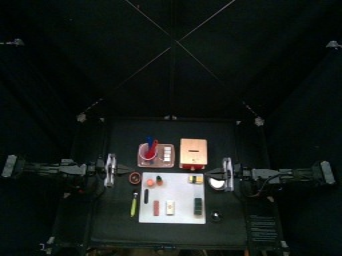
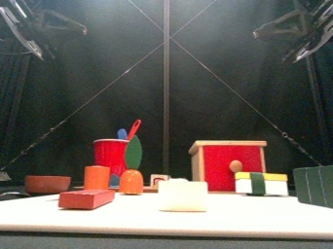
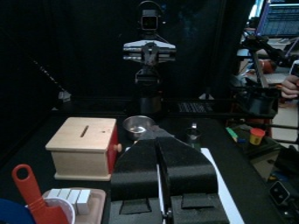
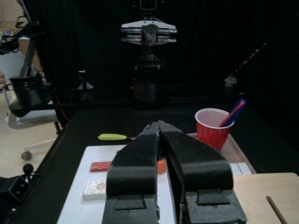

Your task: Put salmon onto rice

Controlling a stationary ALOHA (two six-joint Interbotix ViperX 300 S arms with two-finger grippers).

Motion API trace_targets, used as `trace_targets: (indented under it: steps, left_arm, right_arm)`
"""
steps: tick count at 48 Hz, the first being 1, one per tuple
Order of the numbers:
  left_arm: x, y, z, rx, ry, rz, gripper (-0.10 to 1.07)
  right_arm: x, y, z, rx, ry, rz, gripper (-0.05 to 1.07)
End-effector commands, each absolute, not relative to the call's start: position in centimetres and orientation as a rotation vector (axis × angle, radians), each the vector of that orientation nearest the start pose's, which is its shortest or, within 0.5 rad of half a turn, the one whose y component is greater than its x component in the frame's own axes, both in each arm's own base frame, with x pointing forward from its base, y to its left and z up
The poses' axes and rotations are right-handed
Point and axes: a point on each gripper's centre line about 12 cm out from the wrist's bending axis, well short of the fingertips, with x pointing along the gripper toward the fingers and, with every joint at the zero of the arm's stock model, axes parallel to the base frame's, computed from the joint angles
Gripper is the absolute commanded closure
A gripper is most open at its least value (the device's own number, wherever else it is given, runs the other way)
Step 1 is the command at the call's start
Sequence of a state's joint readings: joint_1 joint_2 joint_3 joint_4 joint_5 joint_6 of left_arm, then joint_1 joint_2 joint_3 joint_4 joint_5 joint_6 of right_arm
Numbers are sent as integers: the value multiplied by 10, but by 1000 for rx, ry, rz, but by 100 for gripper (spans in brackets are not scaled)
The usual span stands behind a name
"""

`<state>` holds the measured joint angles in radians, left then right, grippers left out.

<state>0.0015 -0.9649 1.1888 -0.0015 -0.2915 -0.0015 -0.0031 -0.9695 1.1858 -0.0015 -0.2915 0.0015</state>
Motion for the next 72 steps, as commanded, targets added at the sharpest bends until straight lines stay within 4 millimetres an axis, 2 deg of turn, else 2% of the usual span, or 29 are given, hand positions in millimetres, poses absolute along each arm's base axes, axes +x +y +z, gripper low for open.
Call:
trace_targets:
  steps: [1,6,17,24,30,34,45,51,55,61,67,72]
  left_arm:
    - [210,0,294,-57,-46,6,97]
    - [226,-2,294,-110,10,6,96]
    - [278,-9,296,-198,238,-4,96]
    - [299,-17,302,-319,419,-24,95]
    - [312,-25,297,-476,551,-44,93]
    - [319,-34,288,-614,652,-58,92]
    - [319,-58,230,-972,1103,-20,92]
    - [321,-66,201,-1029,1331,78,91]
    - [334,-70,192,-1001,1382,172,90]
    - [352,-85,194,-951,1393,287,90]
    - [358,-94,190,-963,1381,442,86]
    - [360,-100,183,-992,1345,580,78]
  right_arm:
    - [203,-2,290,-12,-57,-8,99]
    - [208,-2,285,-24,-31,-4,99]
    - [218,0,280,-69,7,11,99]
    - [220,0,279,-69,20,13,99]
    - [220,1,275,-67,52,16,99]
    - [220,1,270,-66,88,14,99]
    - [219,-1,260,-71,163,9,99]
    - [218,-2,256,-72,192,2,99]
    - [218,-2,253,-72,208,2,99]
    - [218,-2,250,-73,228,1,99]
    - [216,-3,246,-73,249,-2,99]
    - [216,-3,243,-71,258,-3,99]
